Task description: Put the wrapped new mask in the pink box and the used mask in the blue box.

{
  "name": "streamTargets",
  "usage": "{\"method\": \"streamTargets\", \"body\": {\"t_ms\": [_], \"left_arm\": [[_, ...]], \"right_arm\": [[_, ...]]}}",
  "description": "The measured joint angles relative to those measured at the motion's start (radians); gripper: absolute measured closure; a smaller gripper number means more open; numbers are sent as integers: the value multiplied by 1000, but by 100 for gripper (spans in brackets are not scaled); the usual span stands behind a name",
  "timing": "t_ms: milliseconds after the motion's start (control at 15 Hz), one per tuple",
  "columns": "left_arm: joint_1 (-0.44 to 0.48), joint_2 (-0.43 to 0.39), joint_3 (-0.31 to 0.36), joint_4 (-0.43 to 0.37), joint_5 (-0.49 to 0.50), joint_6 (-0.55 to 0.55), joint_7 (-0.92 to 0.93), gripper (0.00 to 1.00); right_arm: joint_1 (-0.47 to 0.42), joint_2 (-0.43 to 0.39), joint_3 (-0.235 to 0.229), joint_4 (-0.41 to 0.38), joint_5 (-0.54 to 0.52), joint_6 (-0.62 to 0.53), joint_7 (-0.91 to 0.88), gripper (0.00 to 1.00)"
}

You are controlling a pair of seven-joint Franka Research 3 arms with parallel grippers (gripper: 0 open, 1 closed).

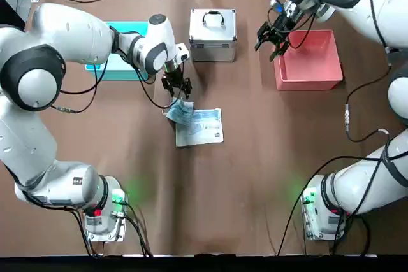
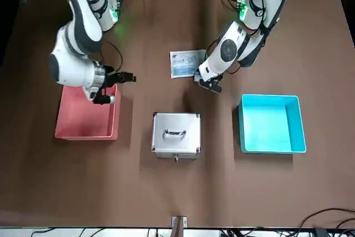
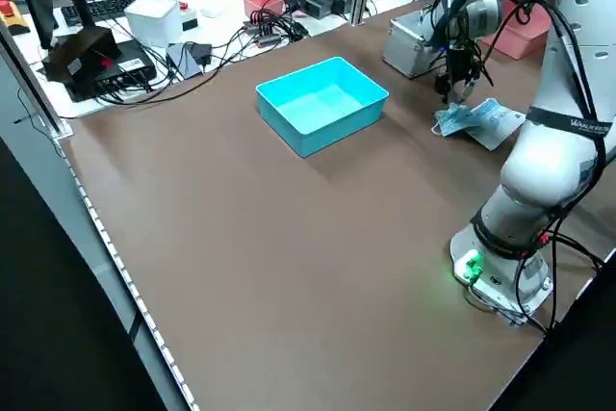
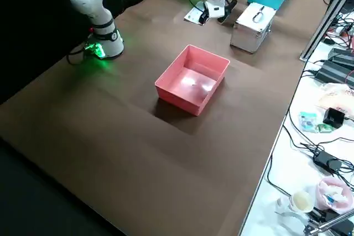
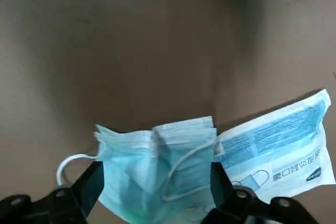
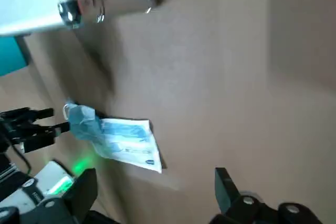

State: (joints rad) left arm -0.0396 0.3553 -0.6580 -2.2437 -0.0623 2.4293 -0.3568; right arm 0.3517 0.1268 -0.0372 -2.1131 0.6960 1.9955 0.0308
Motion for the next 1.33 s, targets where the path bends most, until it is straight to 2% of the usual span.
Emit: {"method": "streamTargets", "body": {"t_ms": [200, 400, 600, 800, 867, 1067, 1333], "left_arm": [[-16, 16, 0, 1, 1, 4, -28, 12], [-16, 37, 2, 1, 41, 4, -64, 15], [-15, 71, 3, 4, 88, 5, -110, 23], [-14, 88, 5, 11, 93, 6, -142, 53], [-15, 88, 5, 13, 94, 6, -167, 72], [-15, 88, 5, 13, 94, 6, -183, 98], [-14, 88, 5, 13, 94, 6, -187, 98]], "right_arm": [[83, 0, 0, -96, 123, 110, -33, 1], [216, 0, 1, -172, 242, 265, -39, 1], [344, 0, 1, -218, 315, 384, -38, 3], [445, 29, 2, -256, 344, 451, -30, 5], [478, 71, 1, -263, 347, 458, -28, 6], [521, 131, 0, -262, 409, 458, -29, 10], [577, 175, 0, -248, 462, 464, -26, 11]]}}
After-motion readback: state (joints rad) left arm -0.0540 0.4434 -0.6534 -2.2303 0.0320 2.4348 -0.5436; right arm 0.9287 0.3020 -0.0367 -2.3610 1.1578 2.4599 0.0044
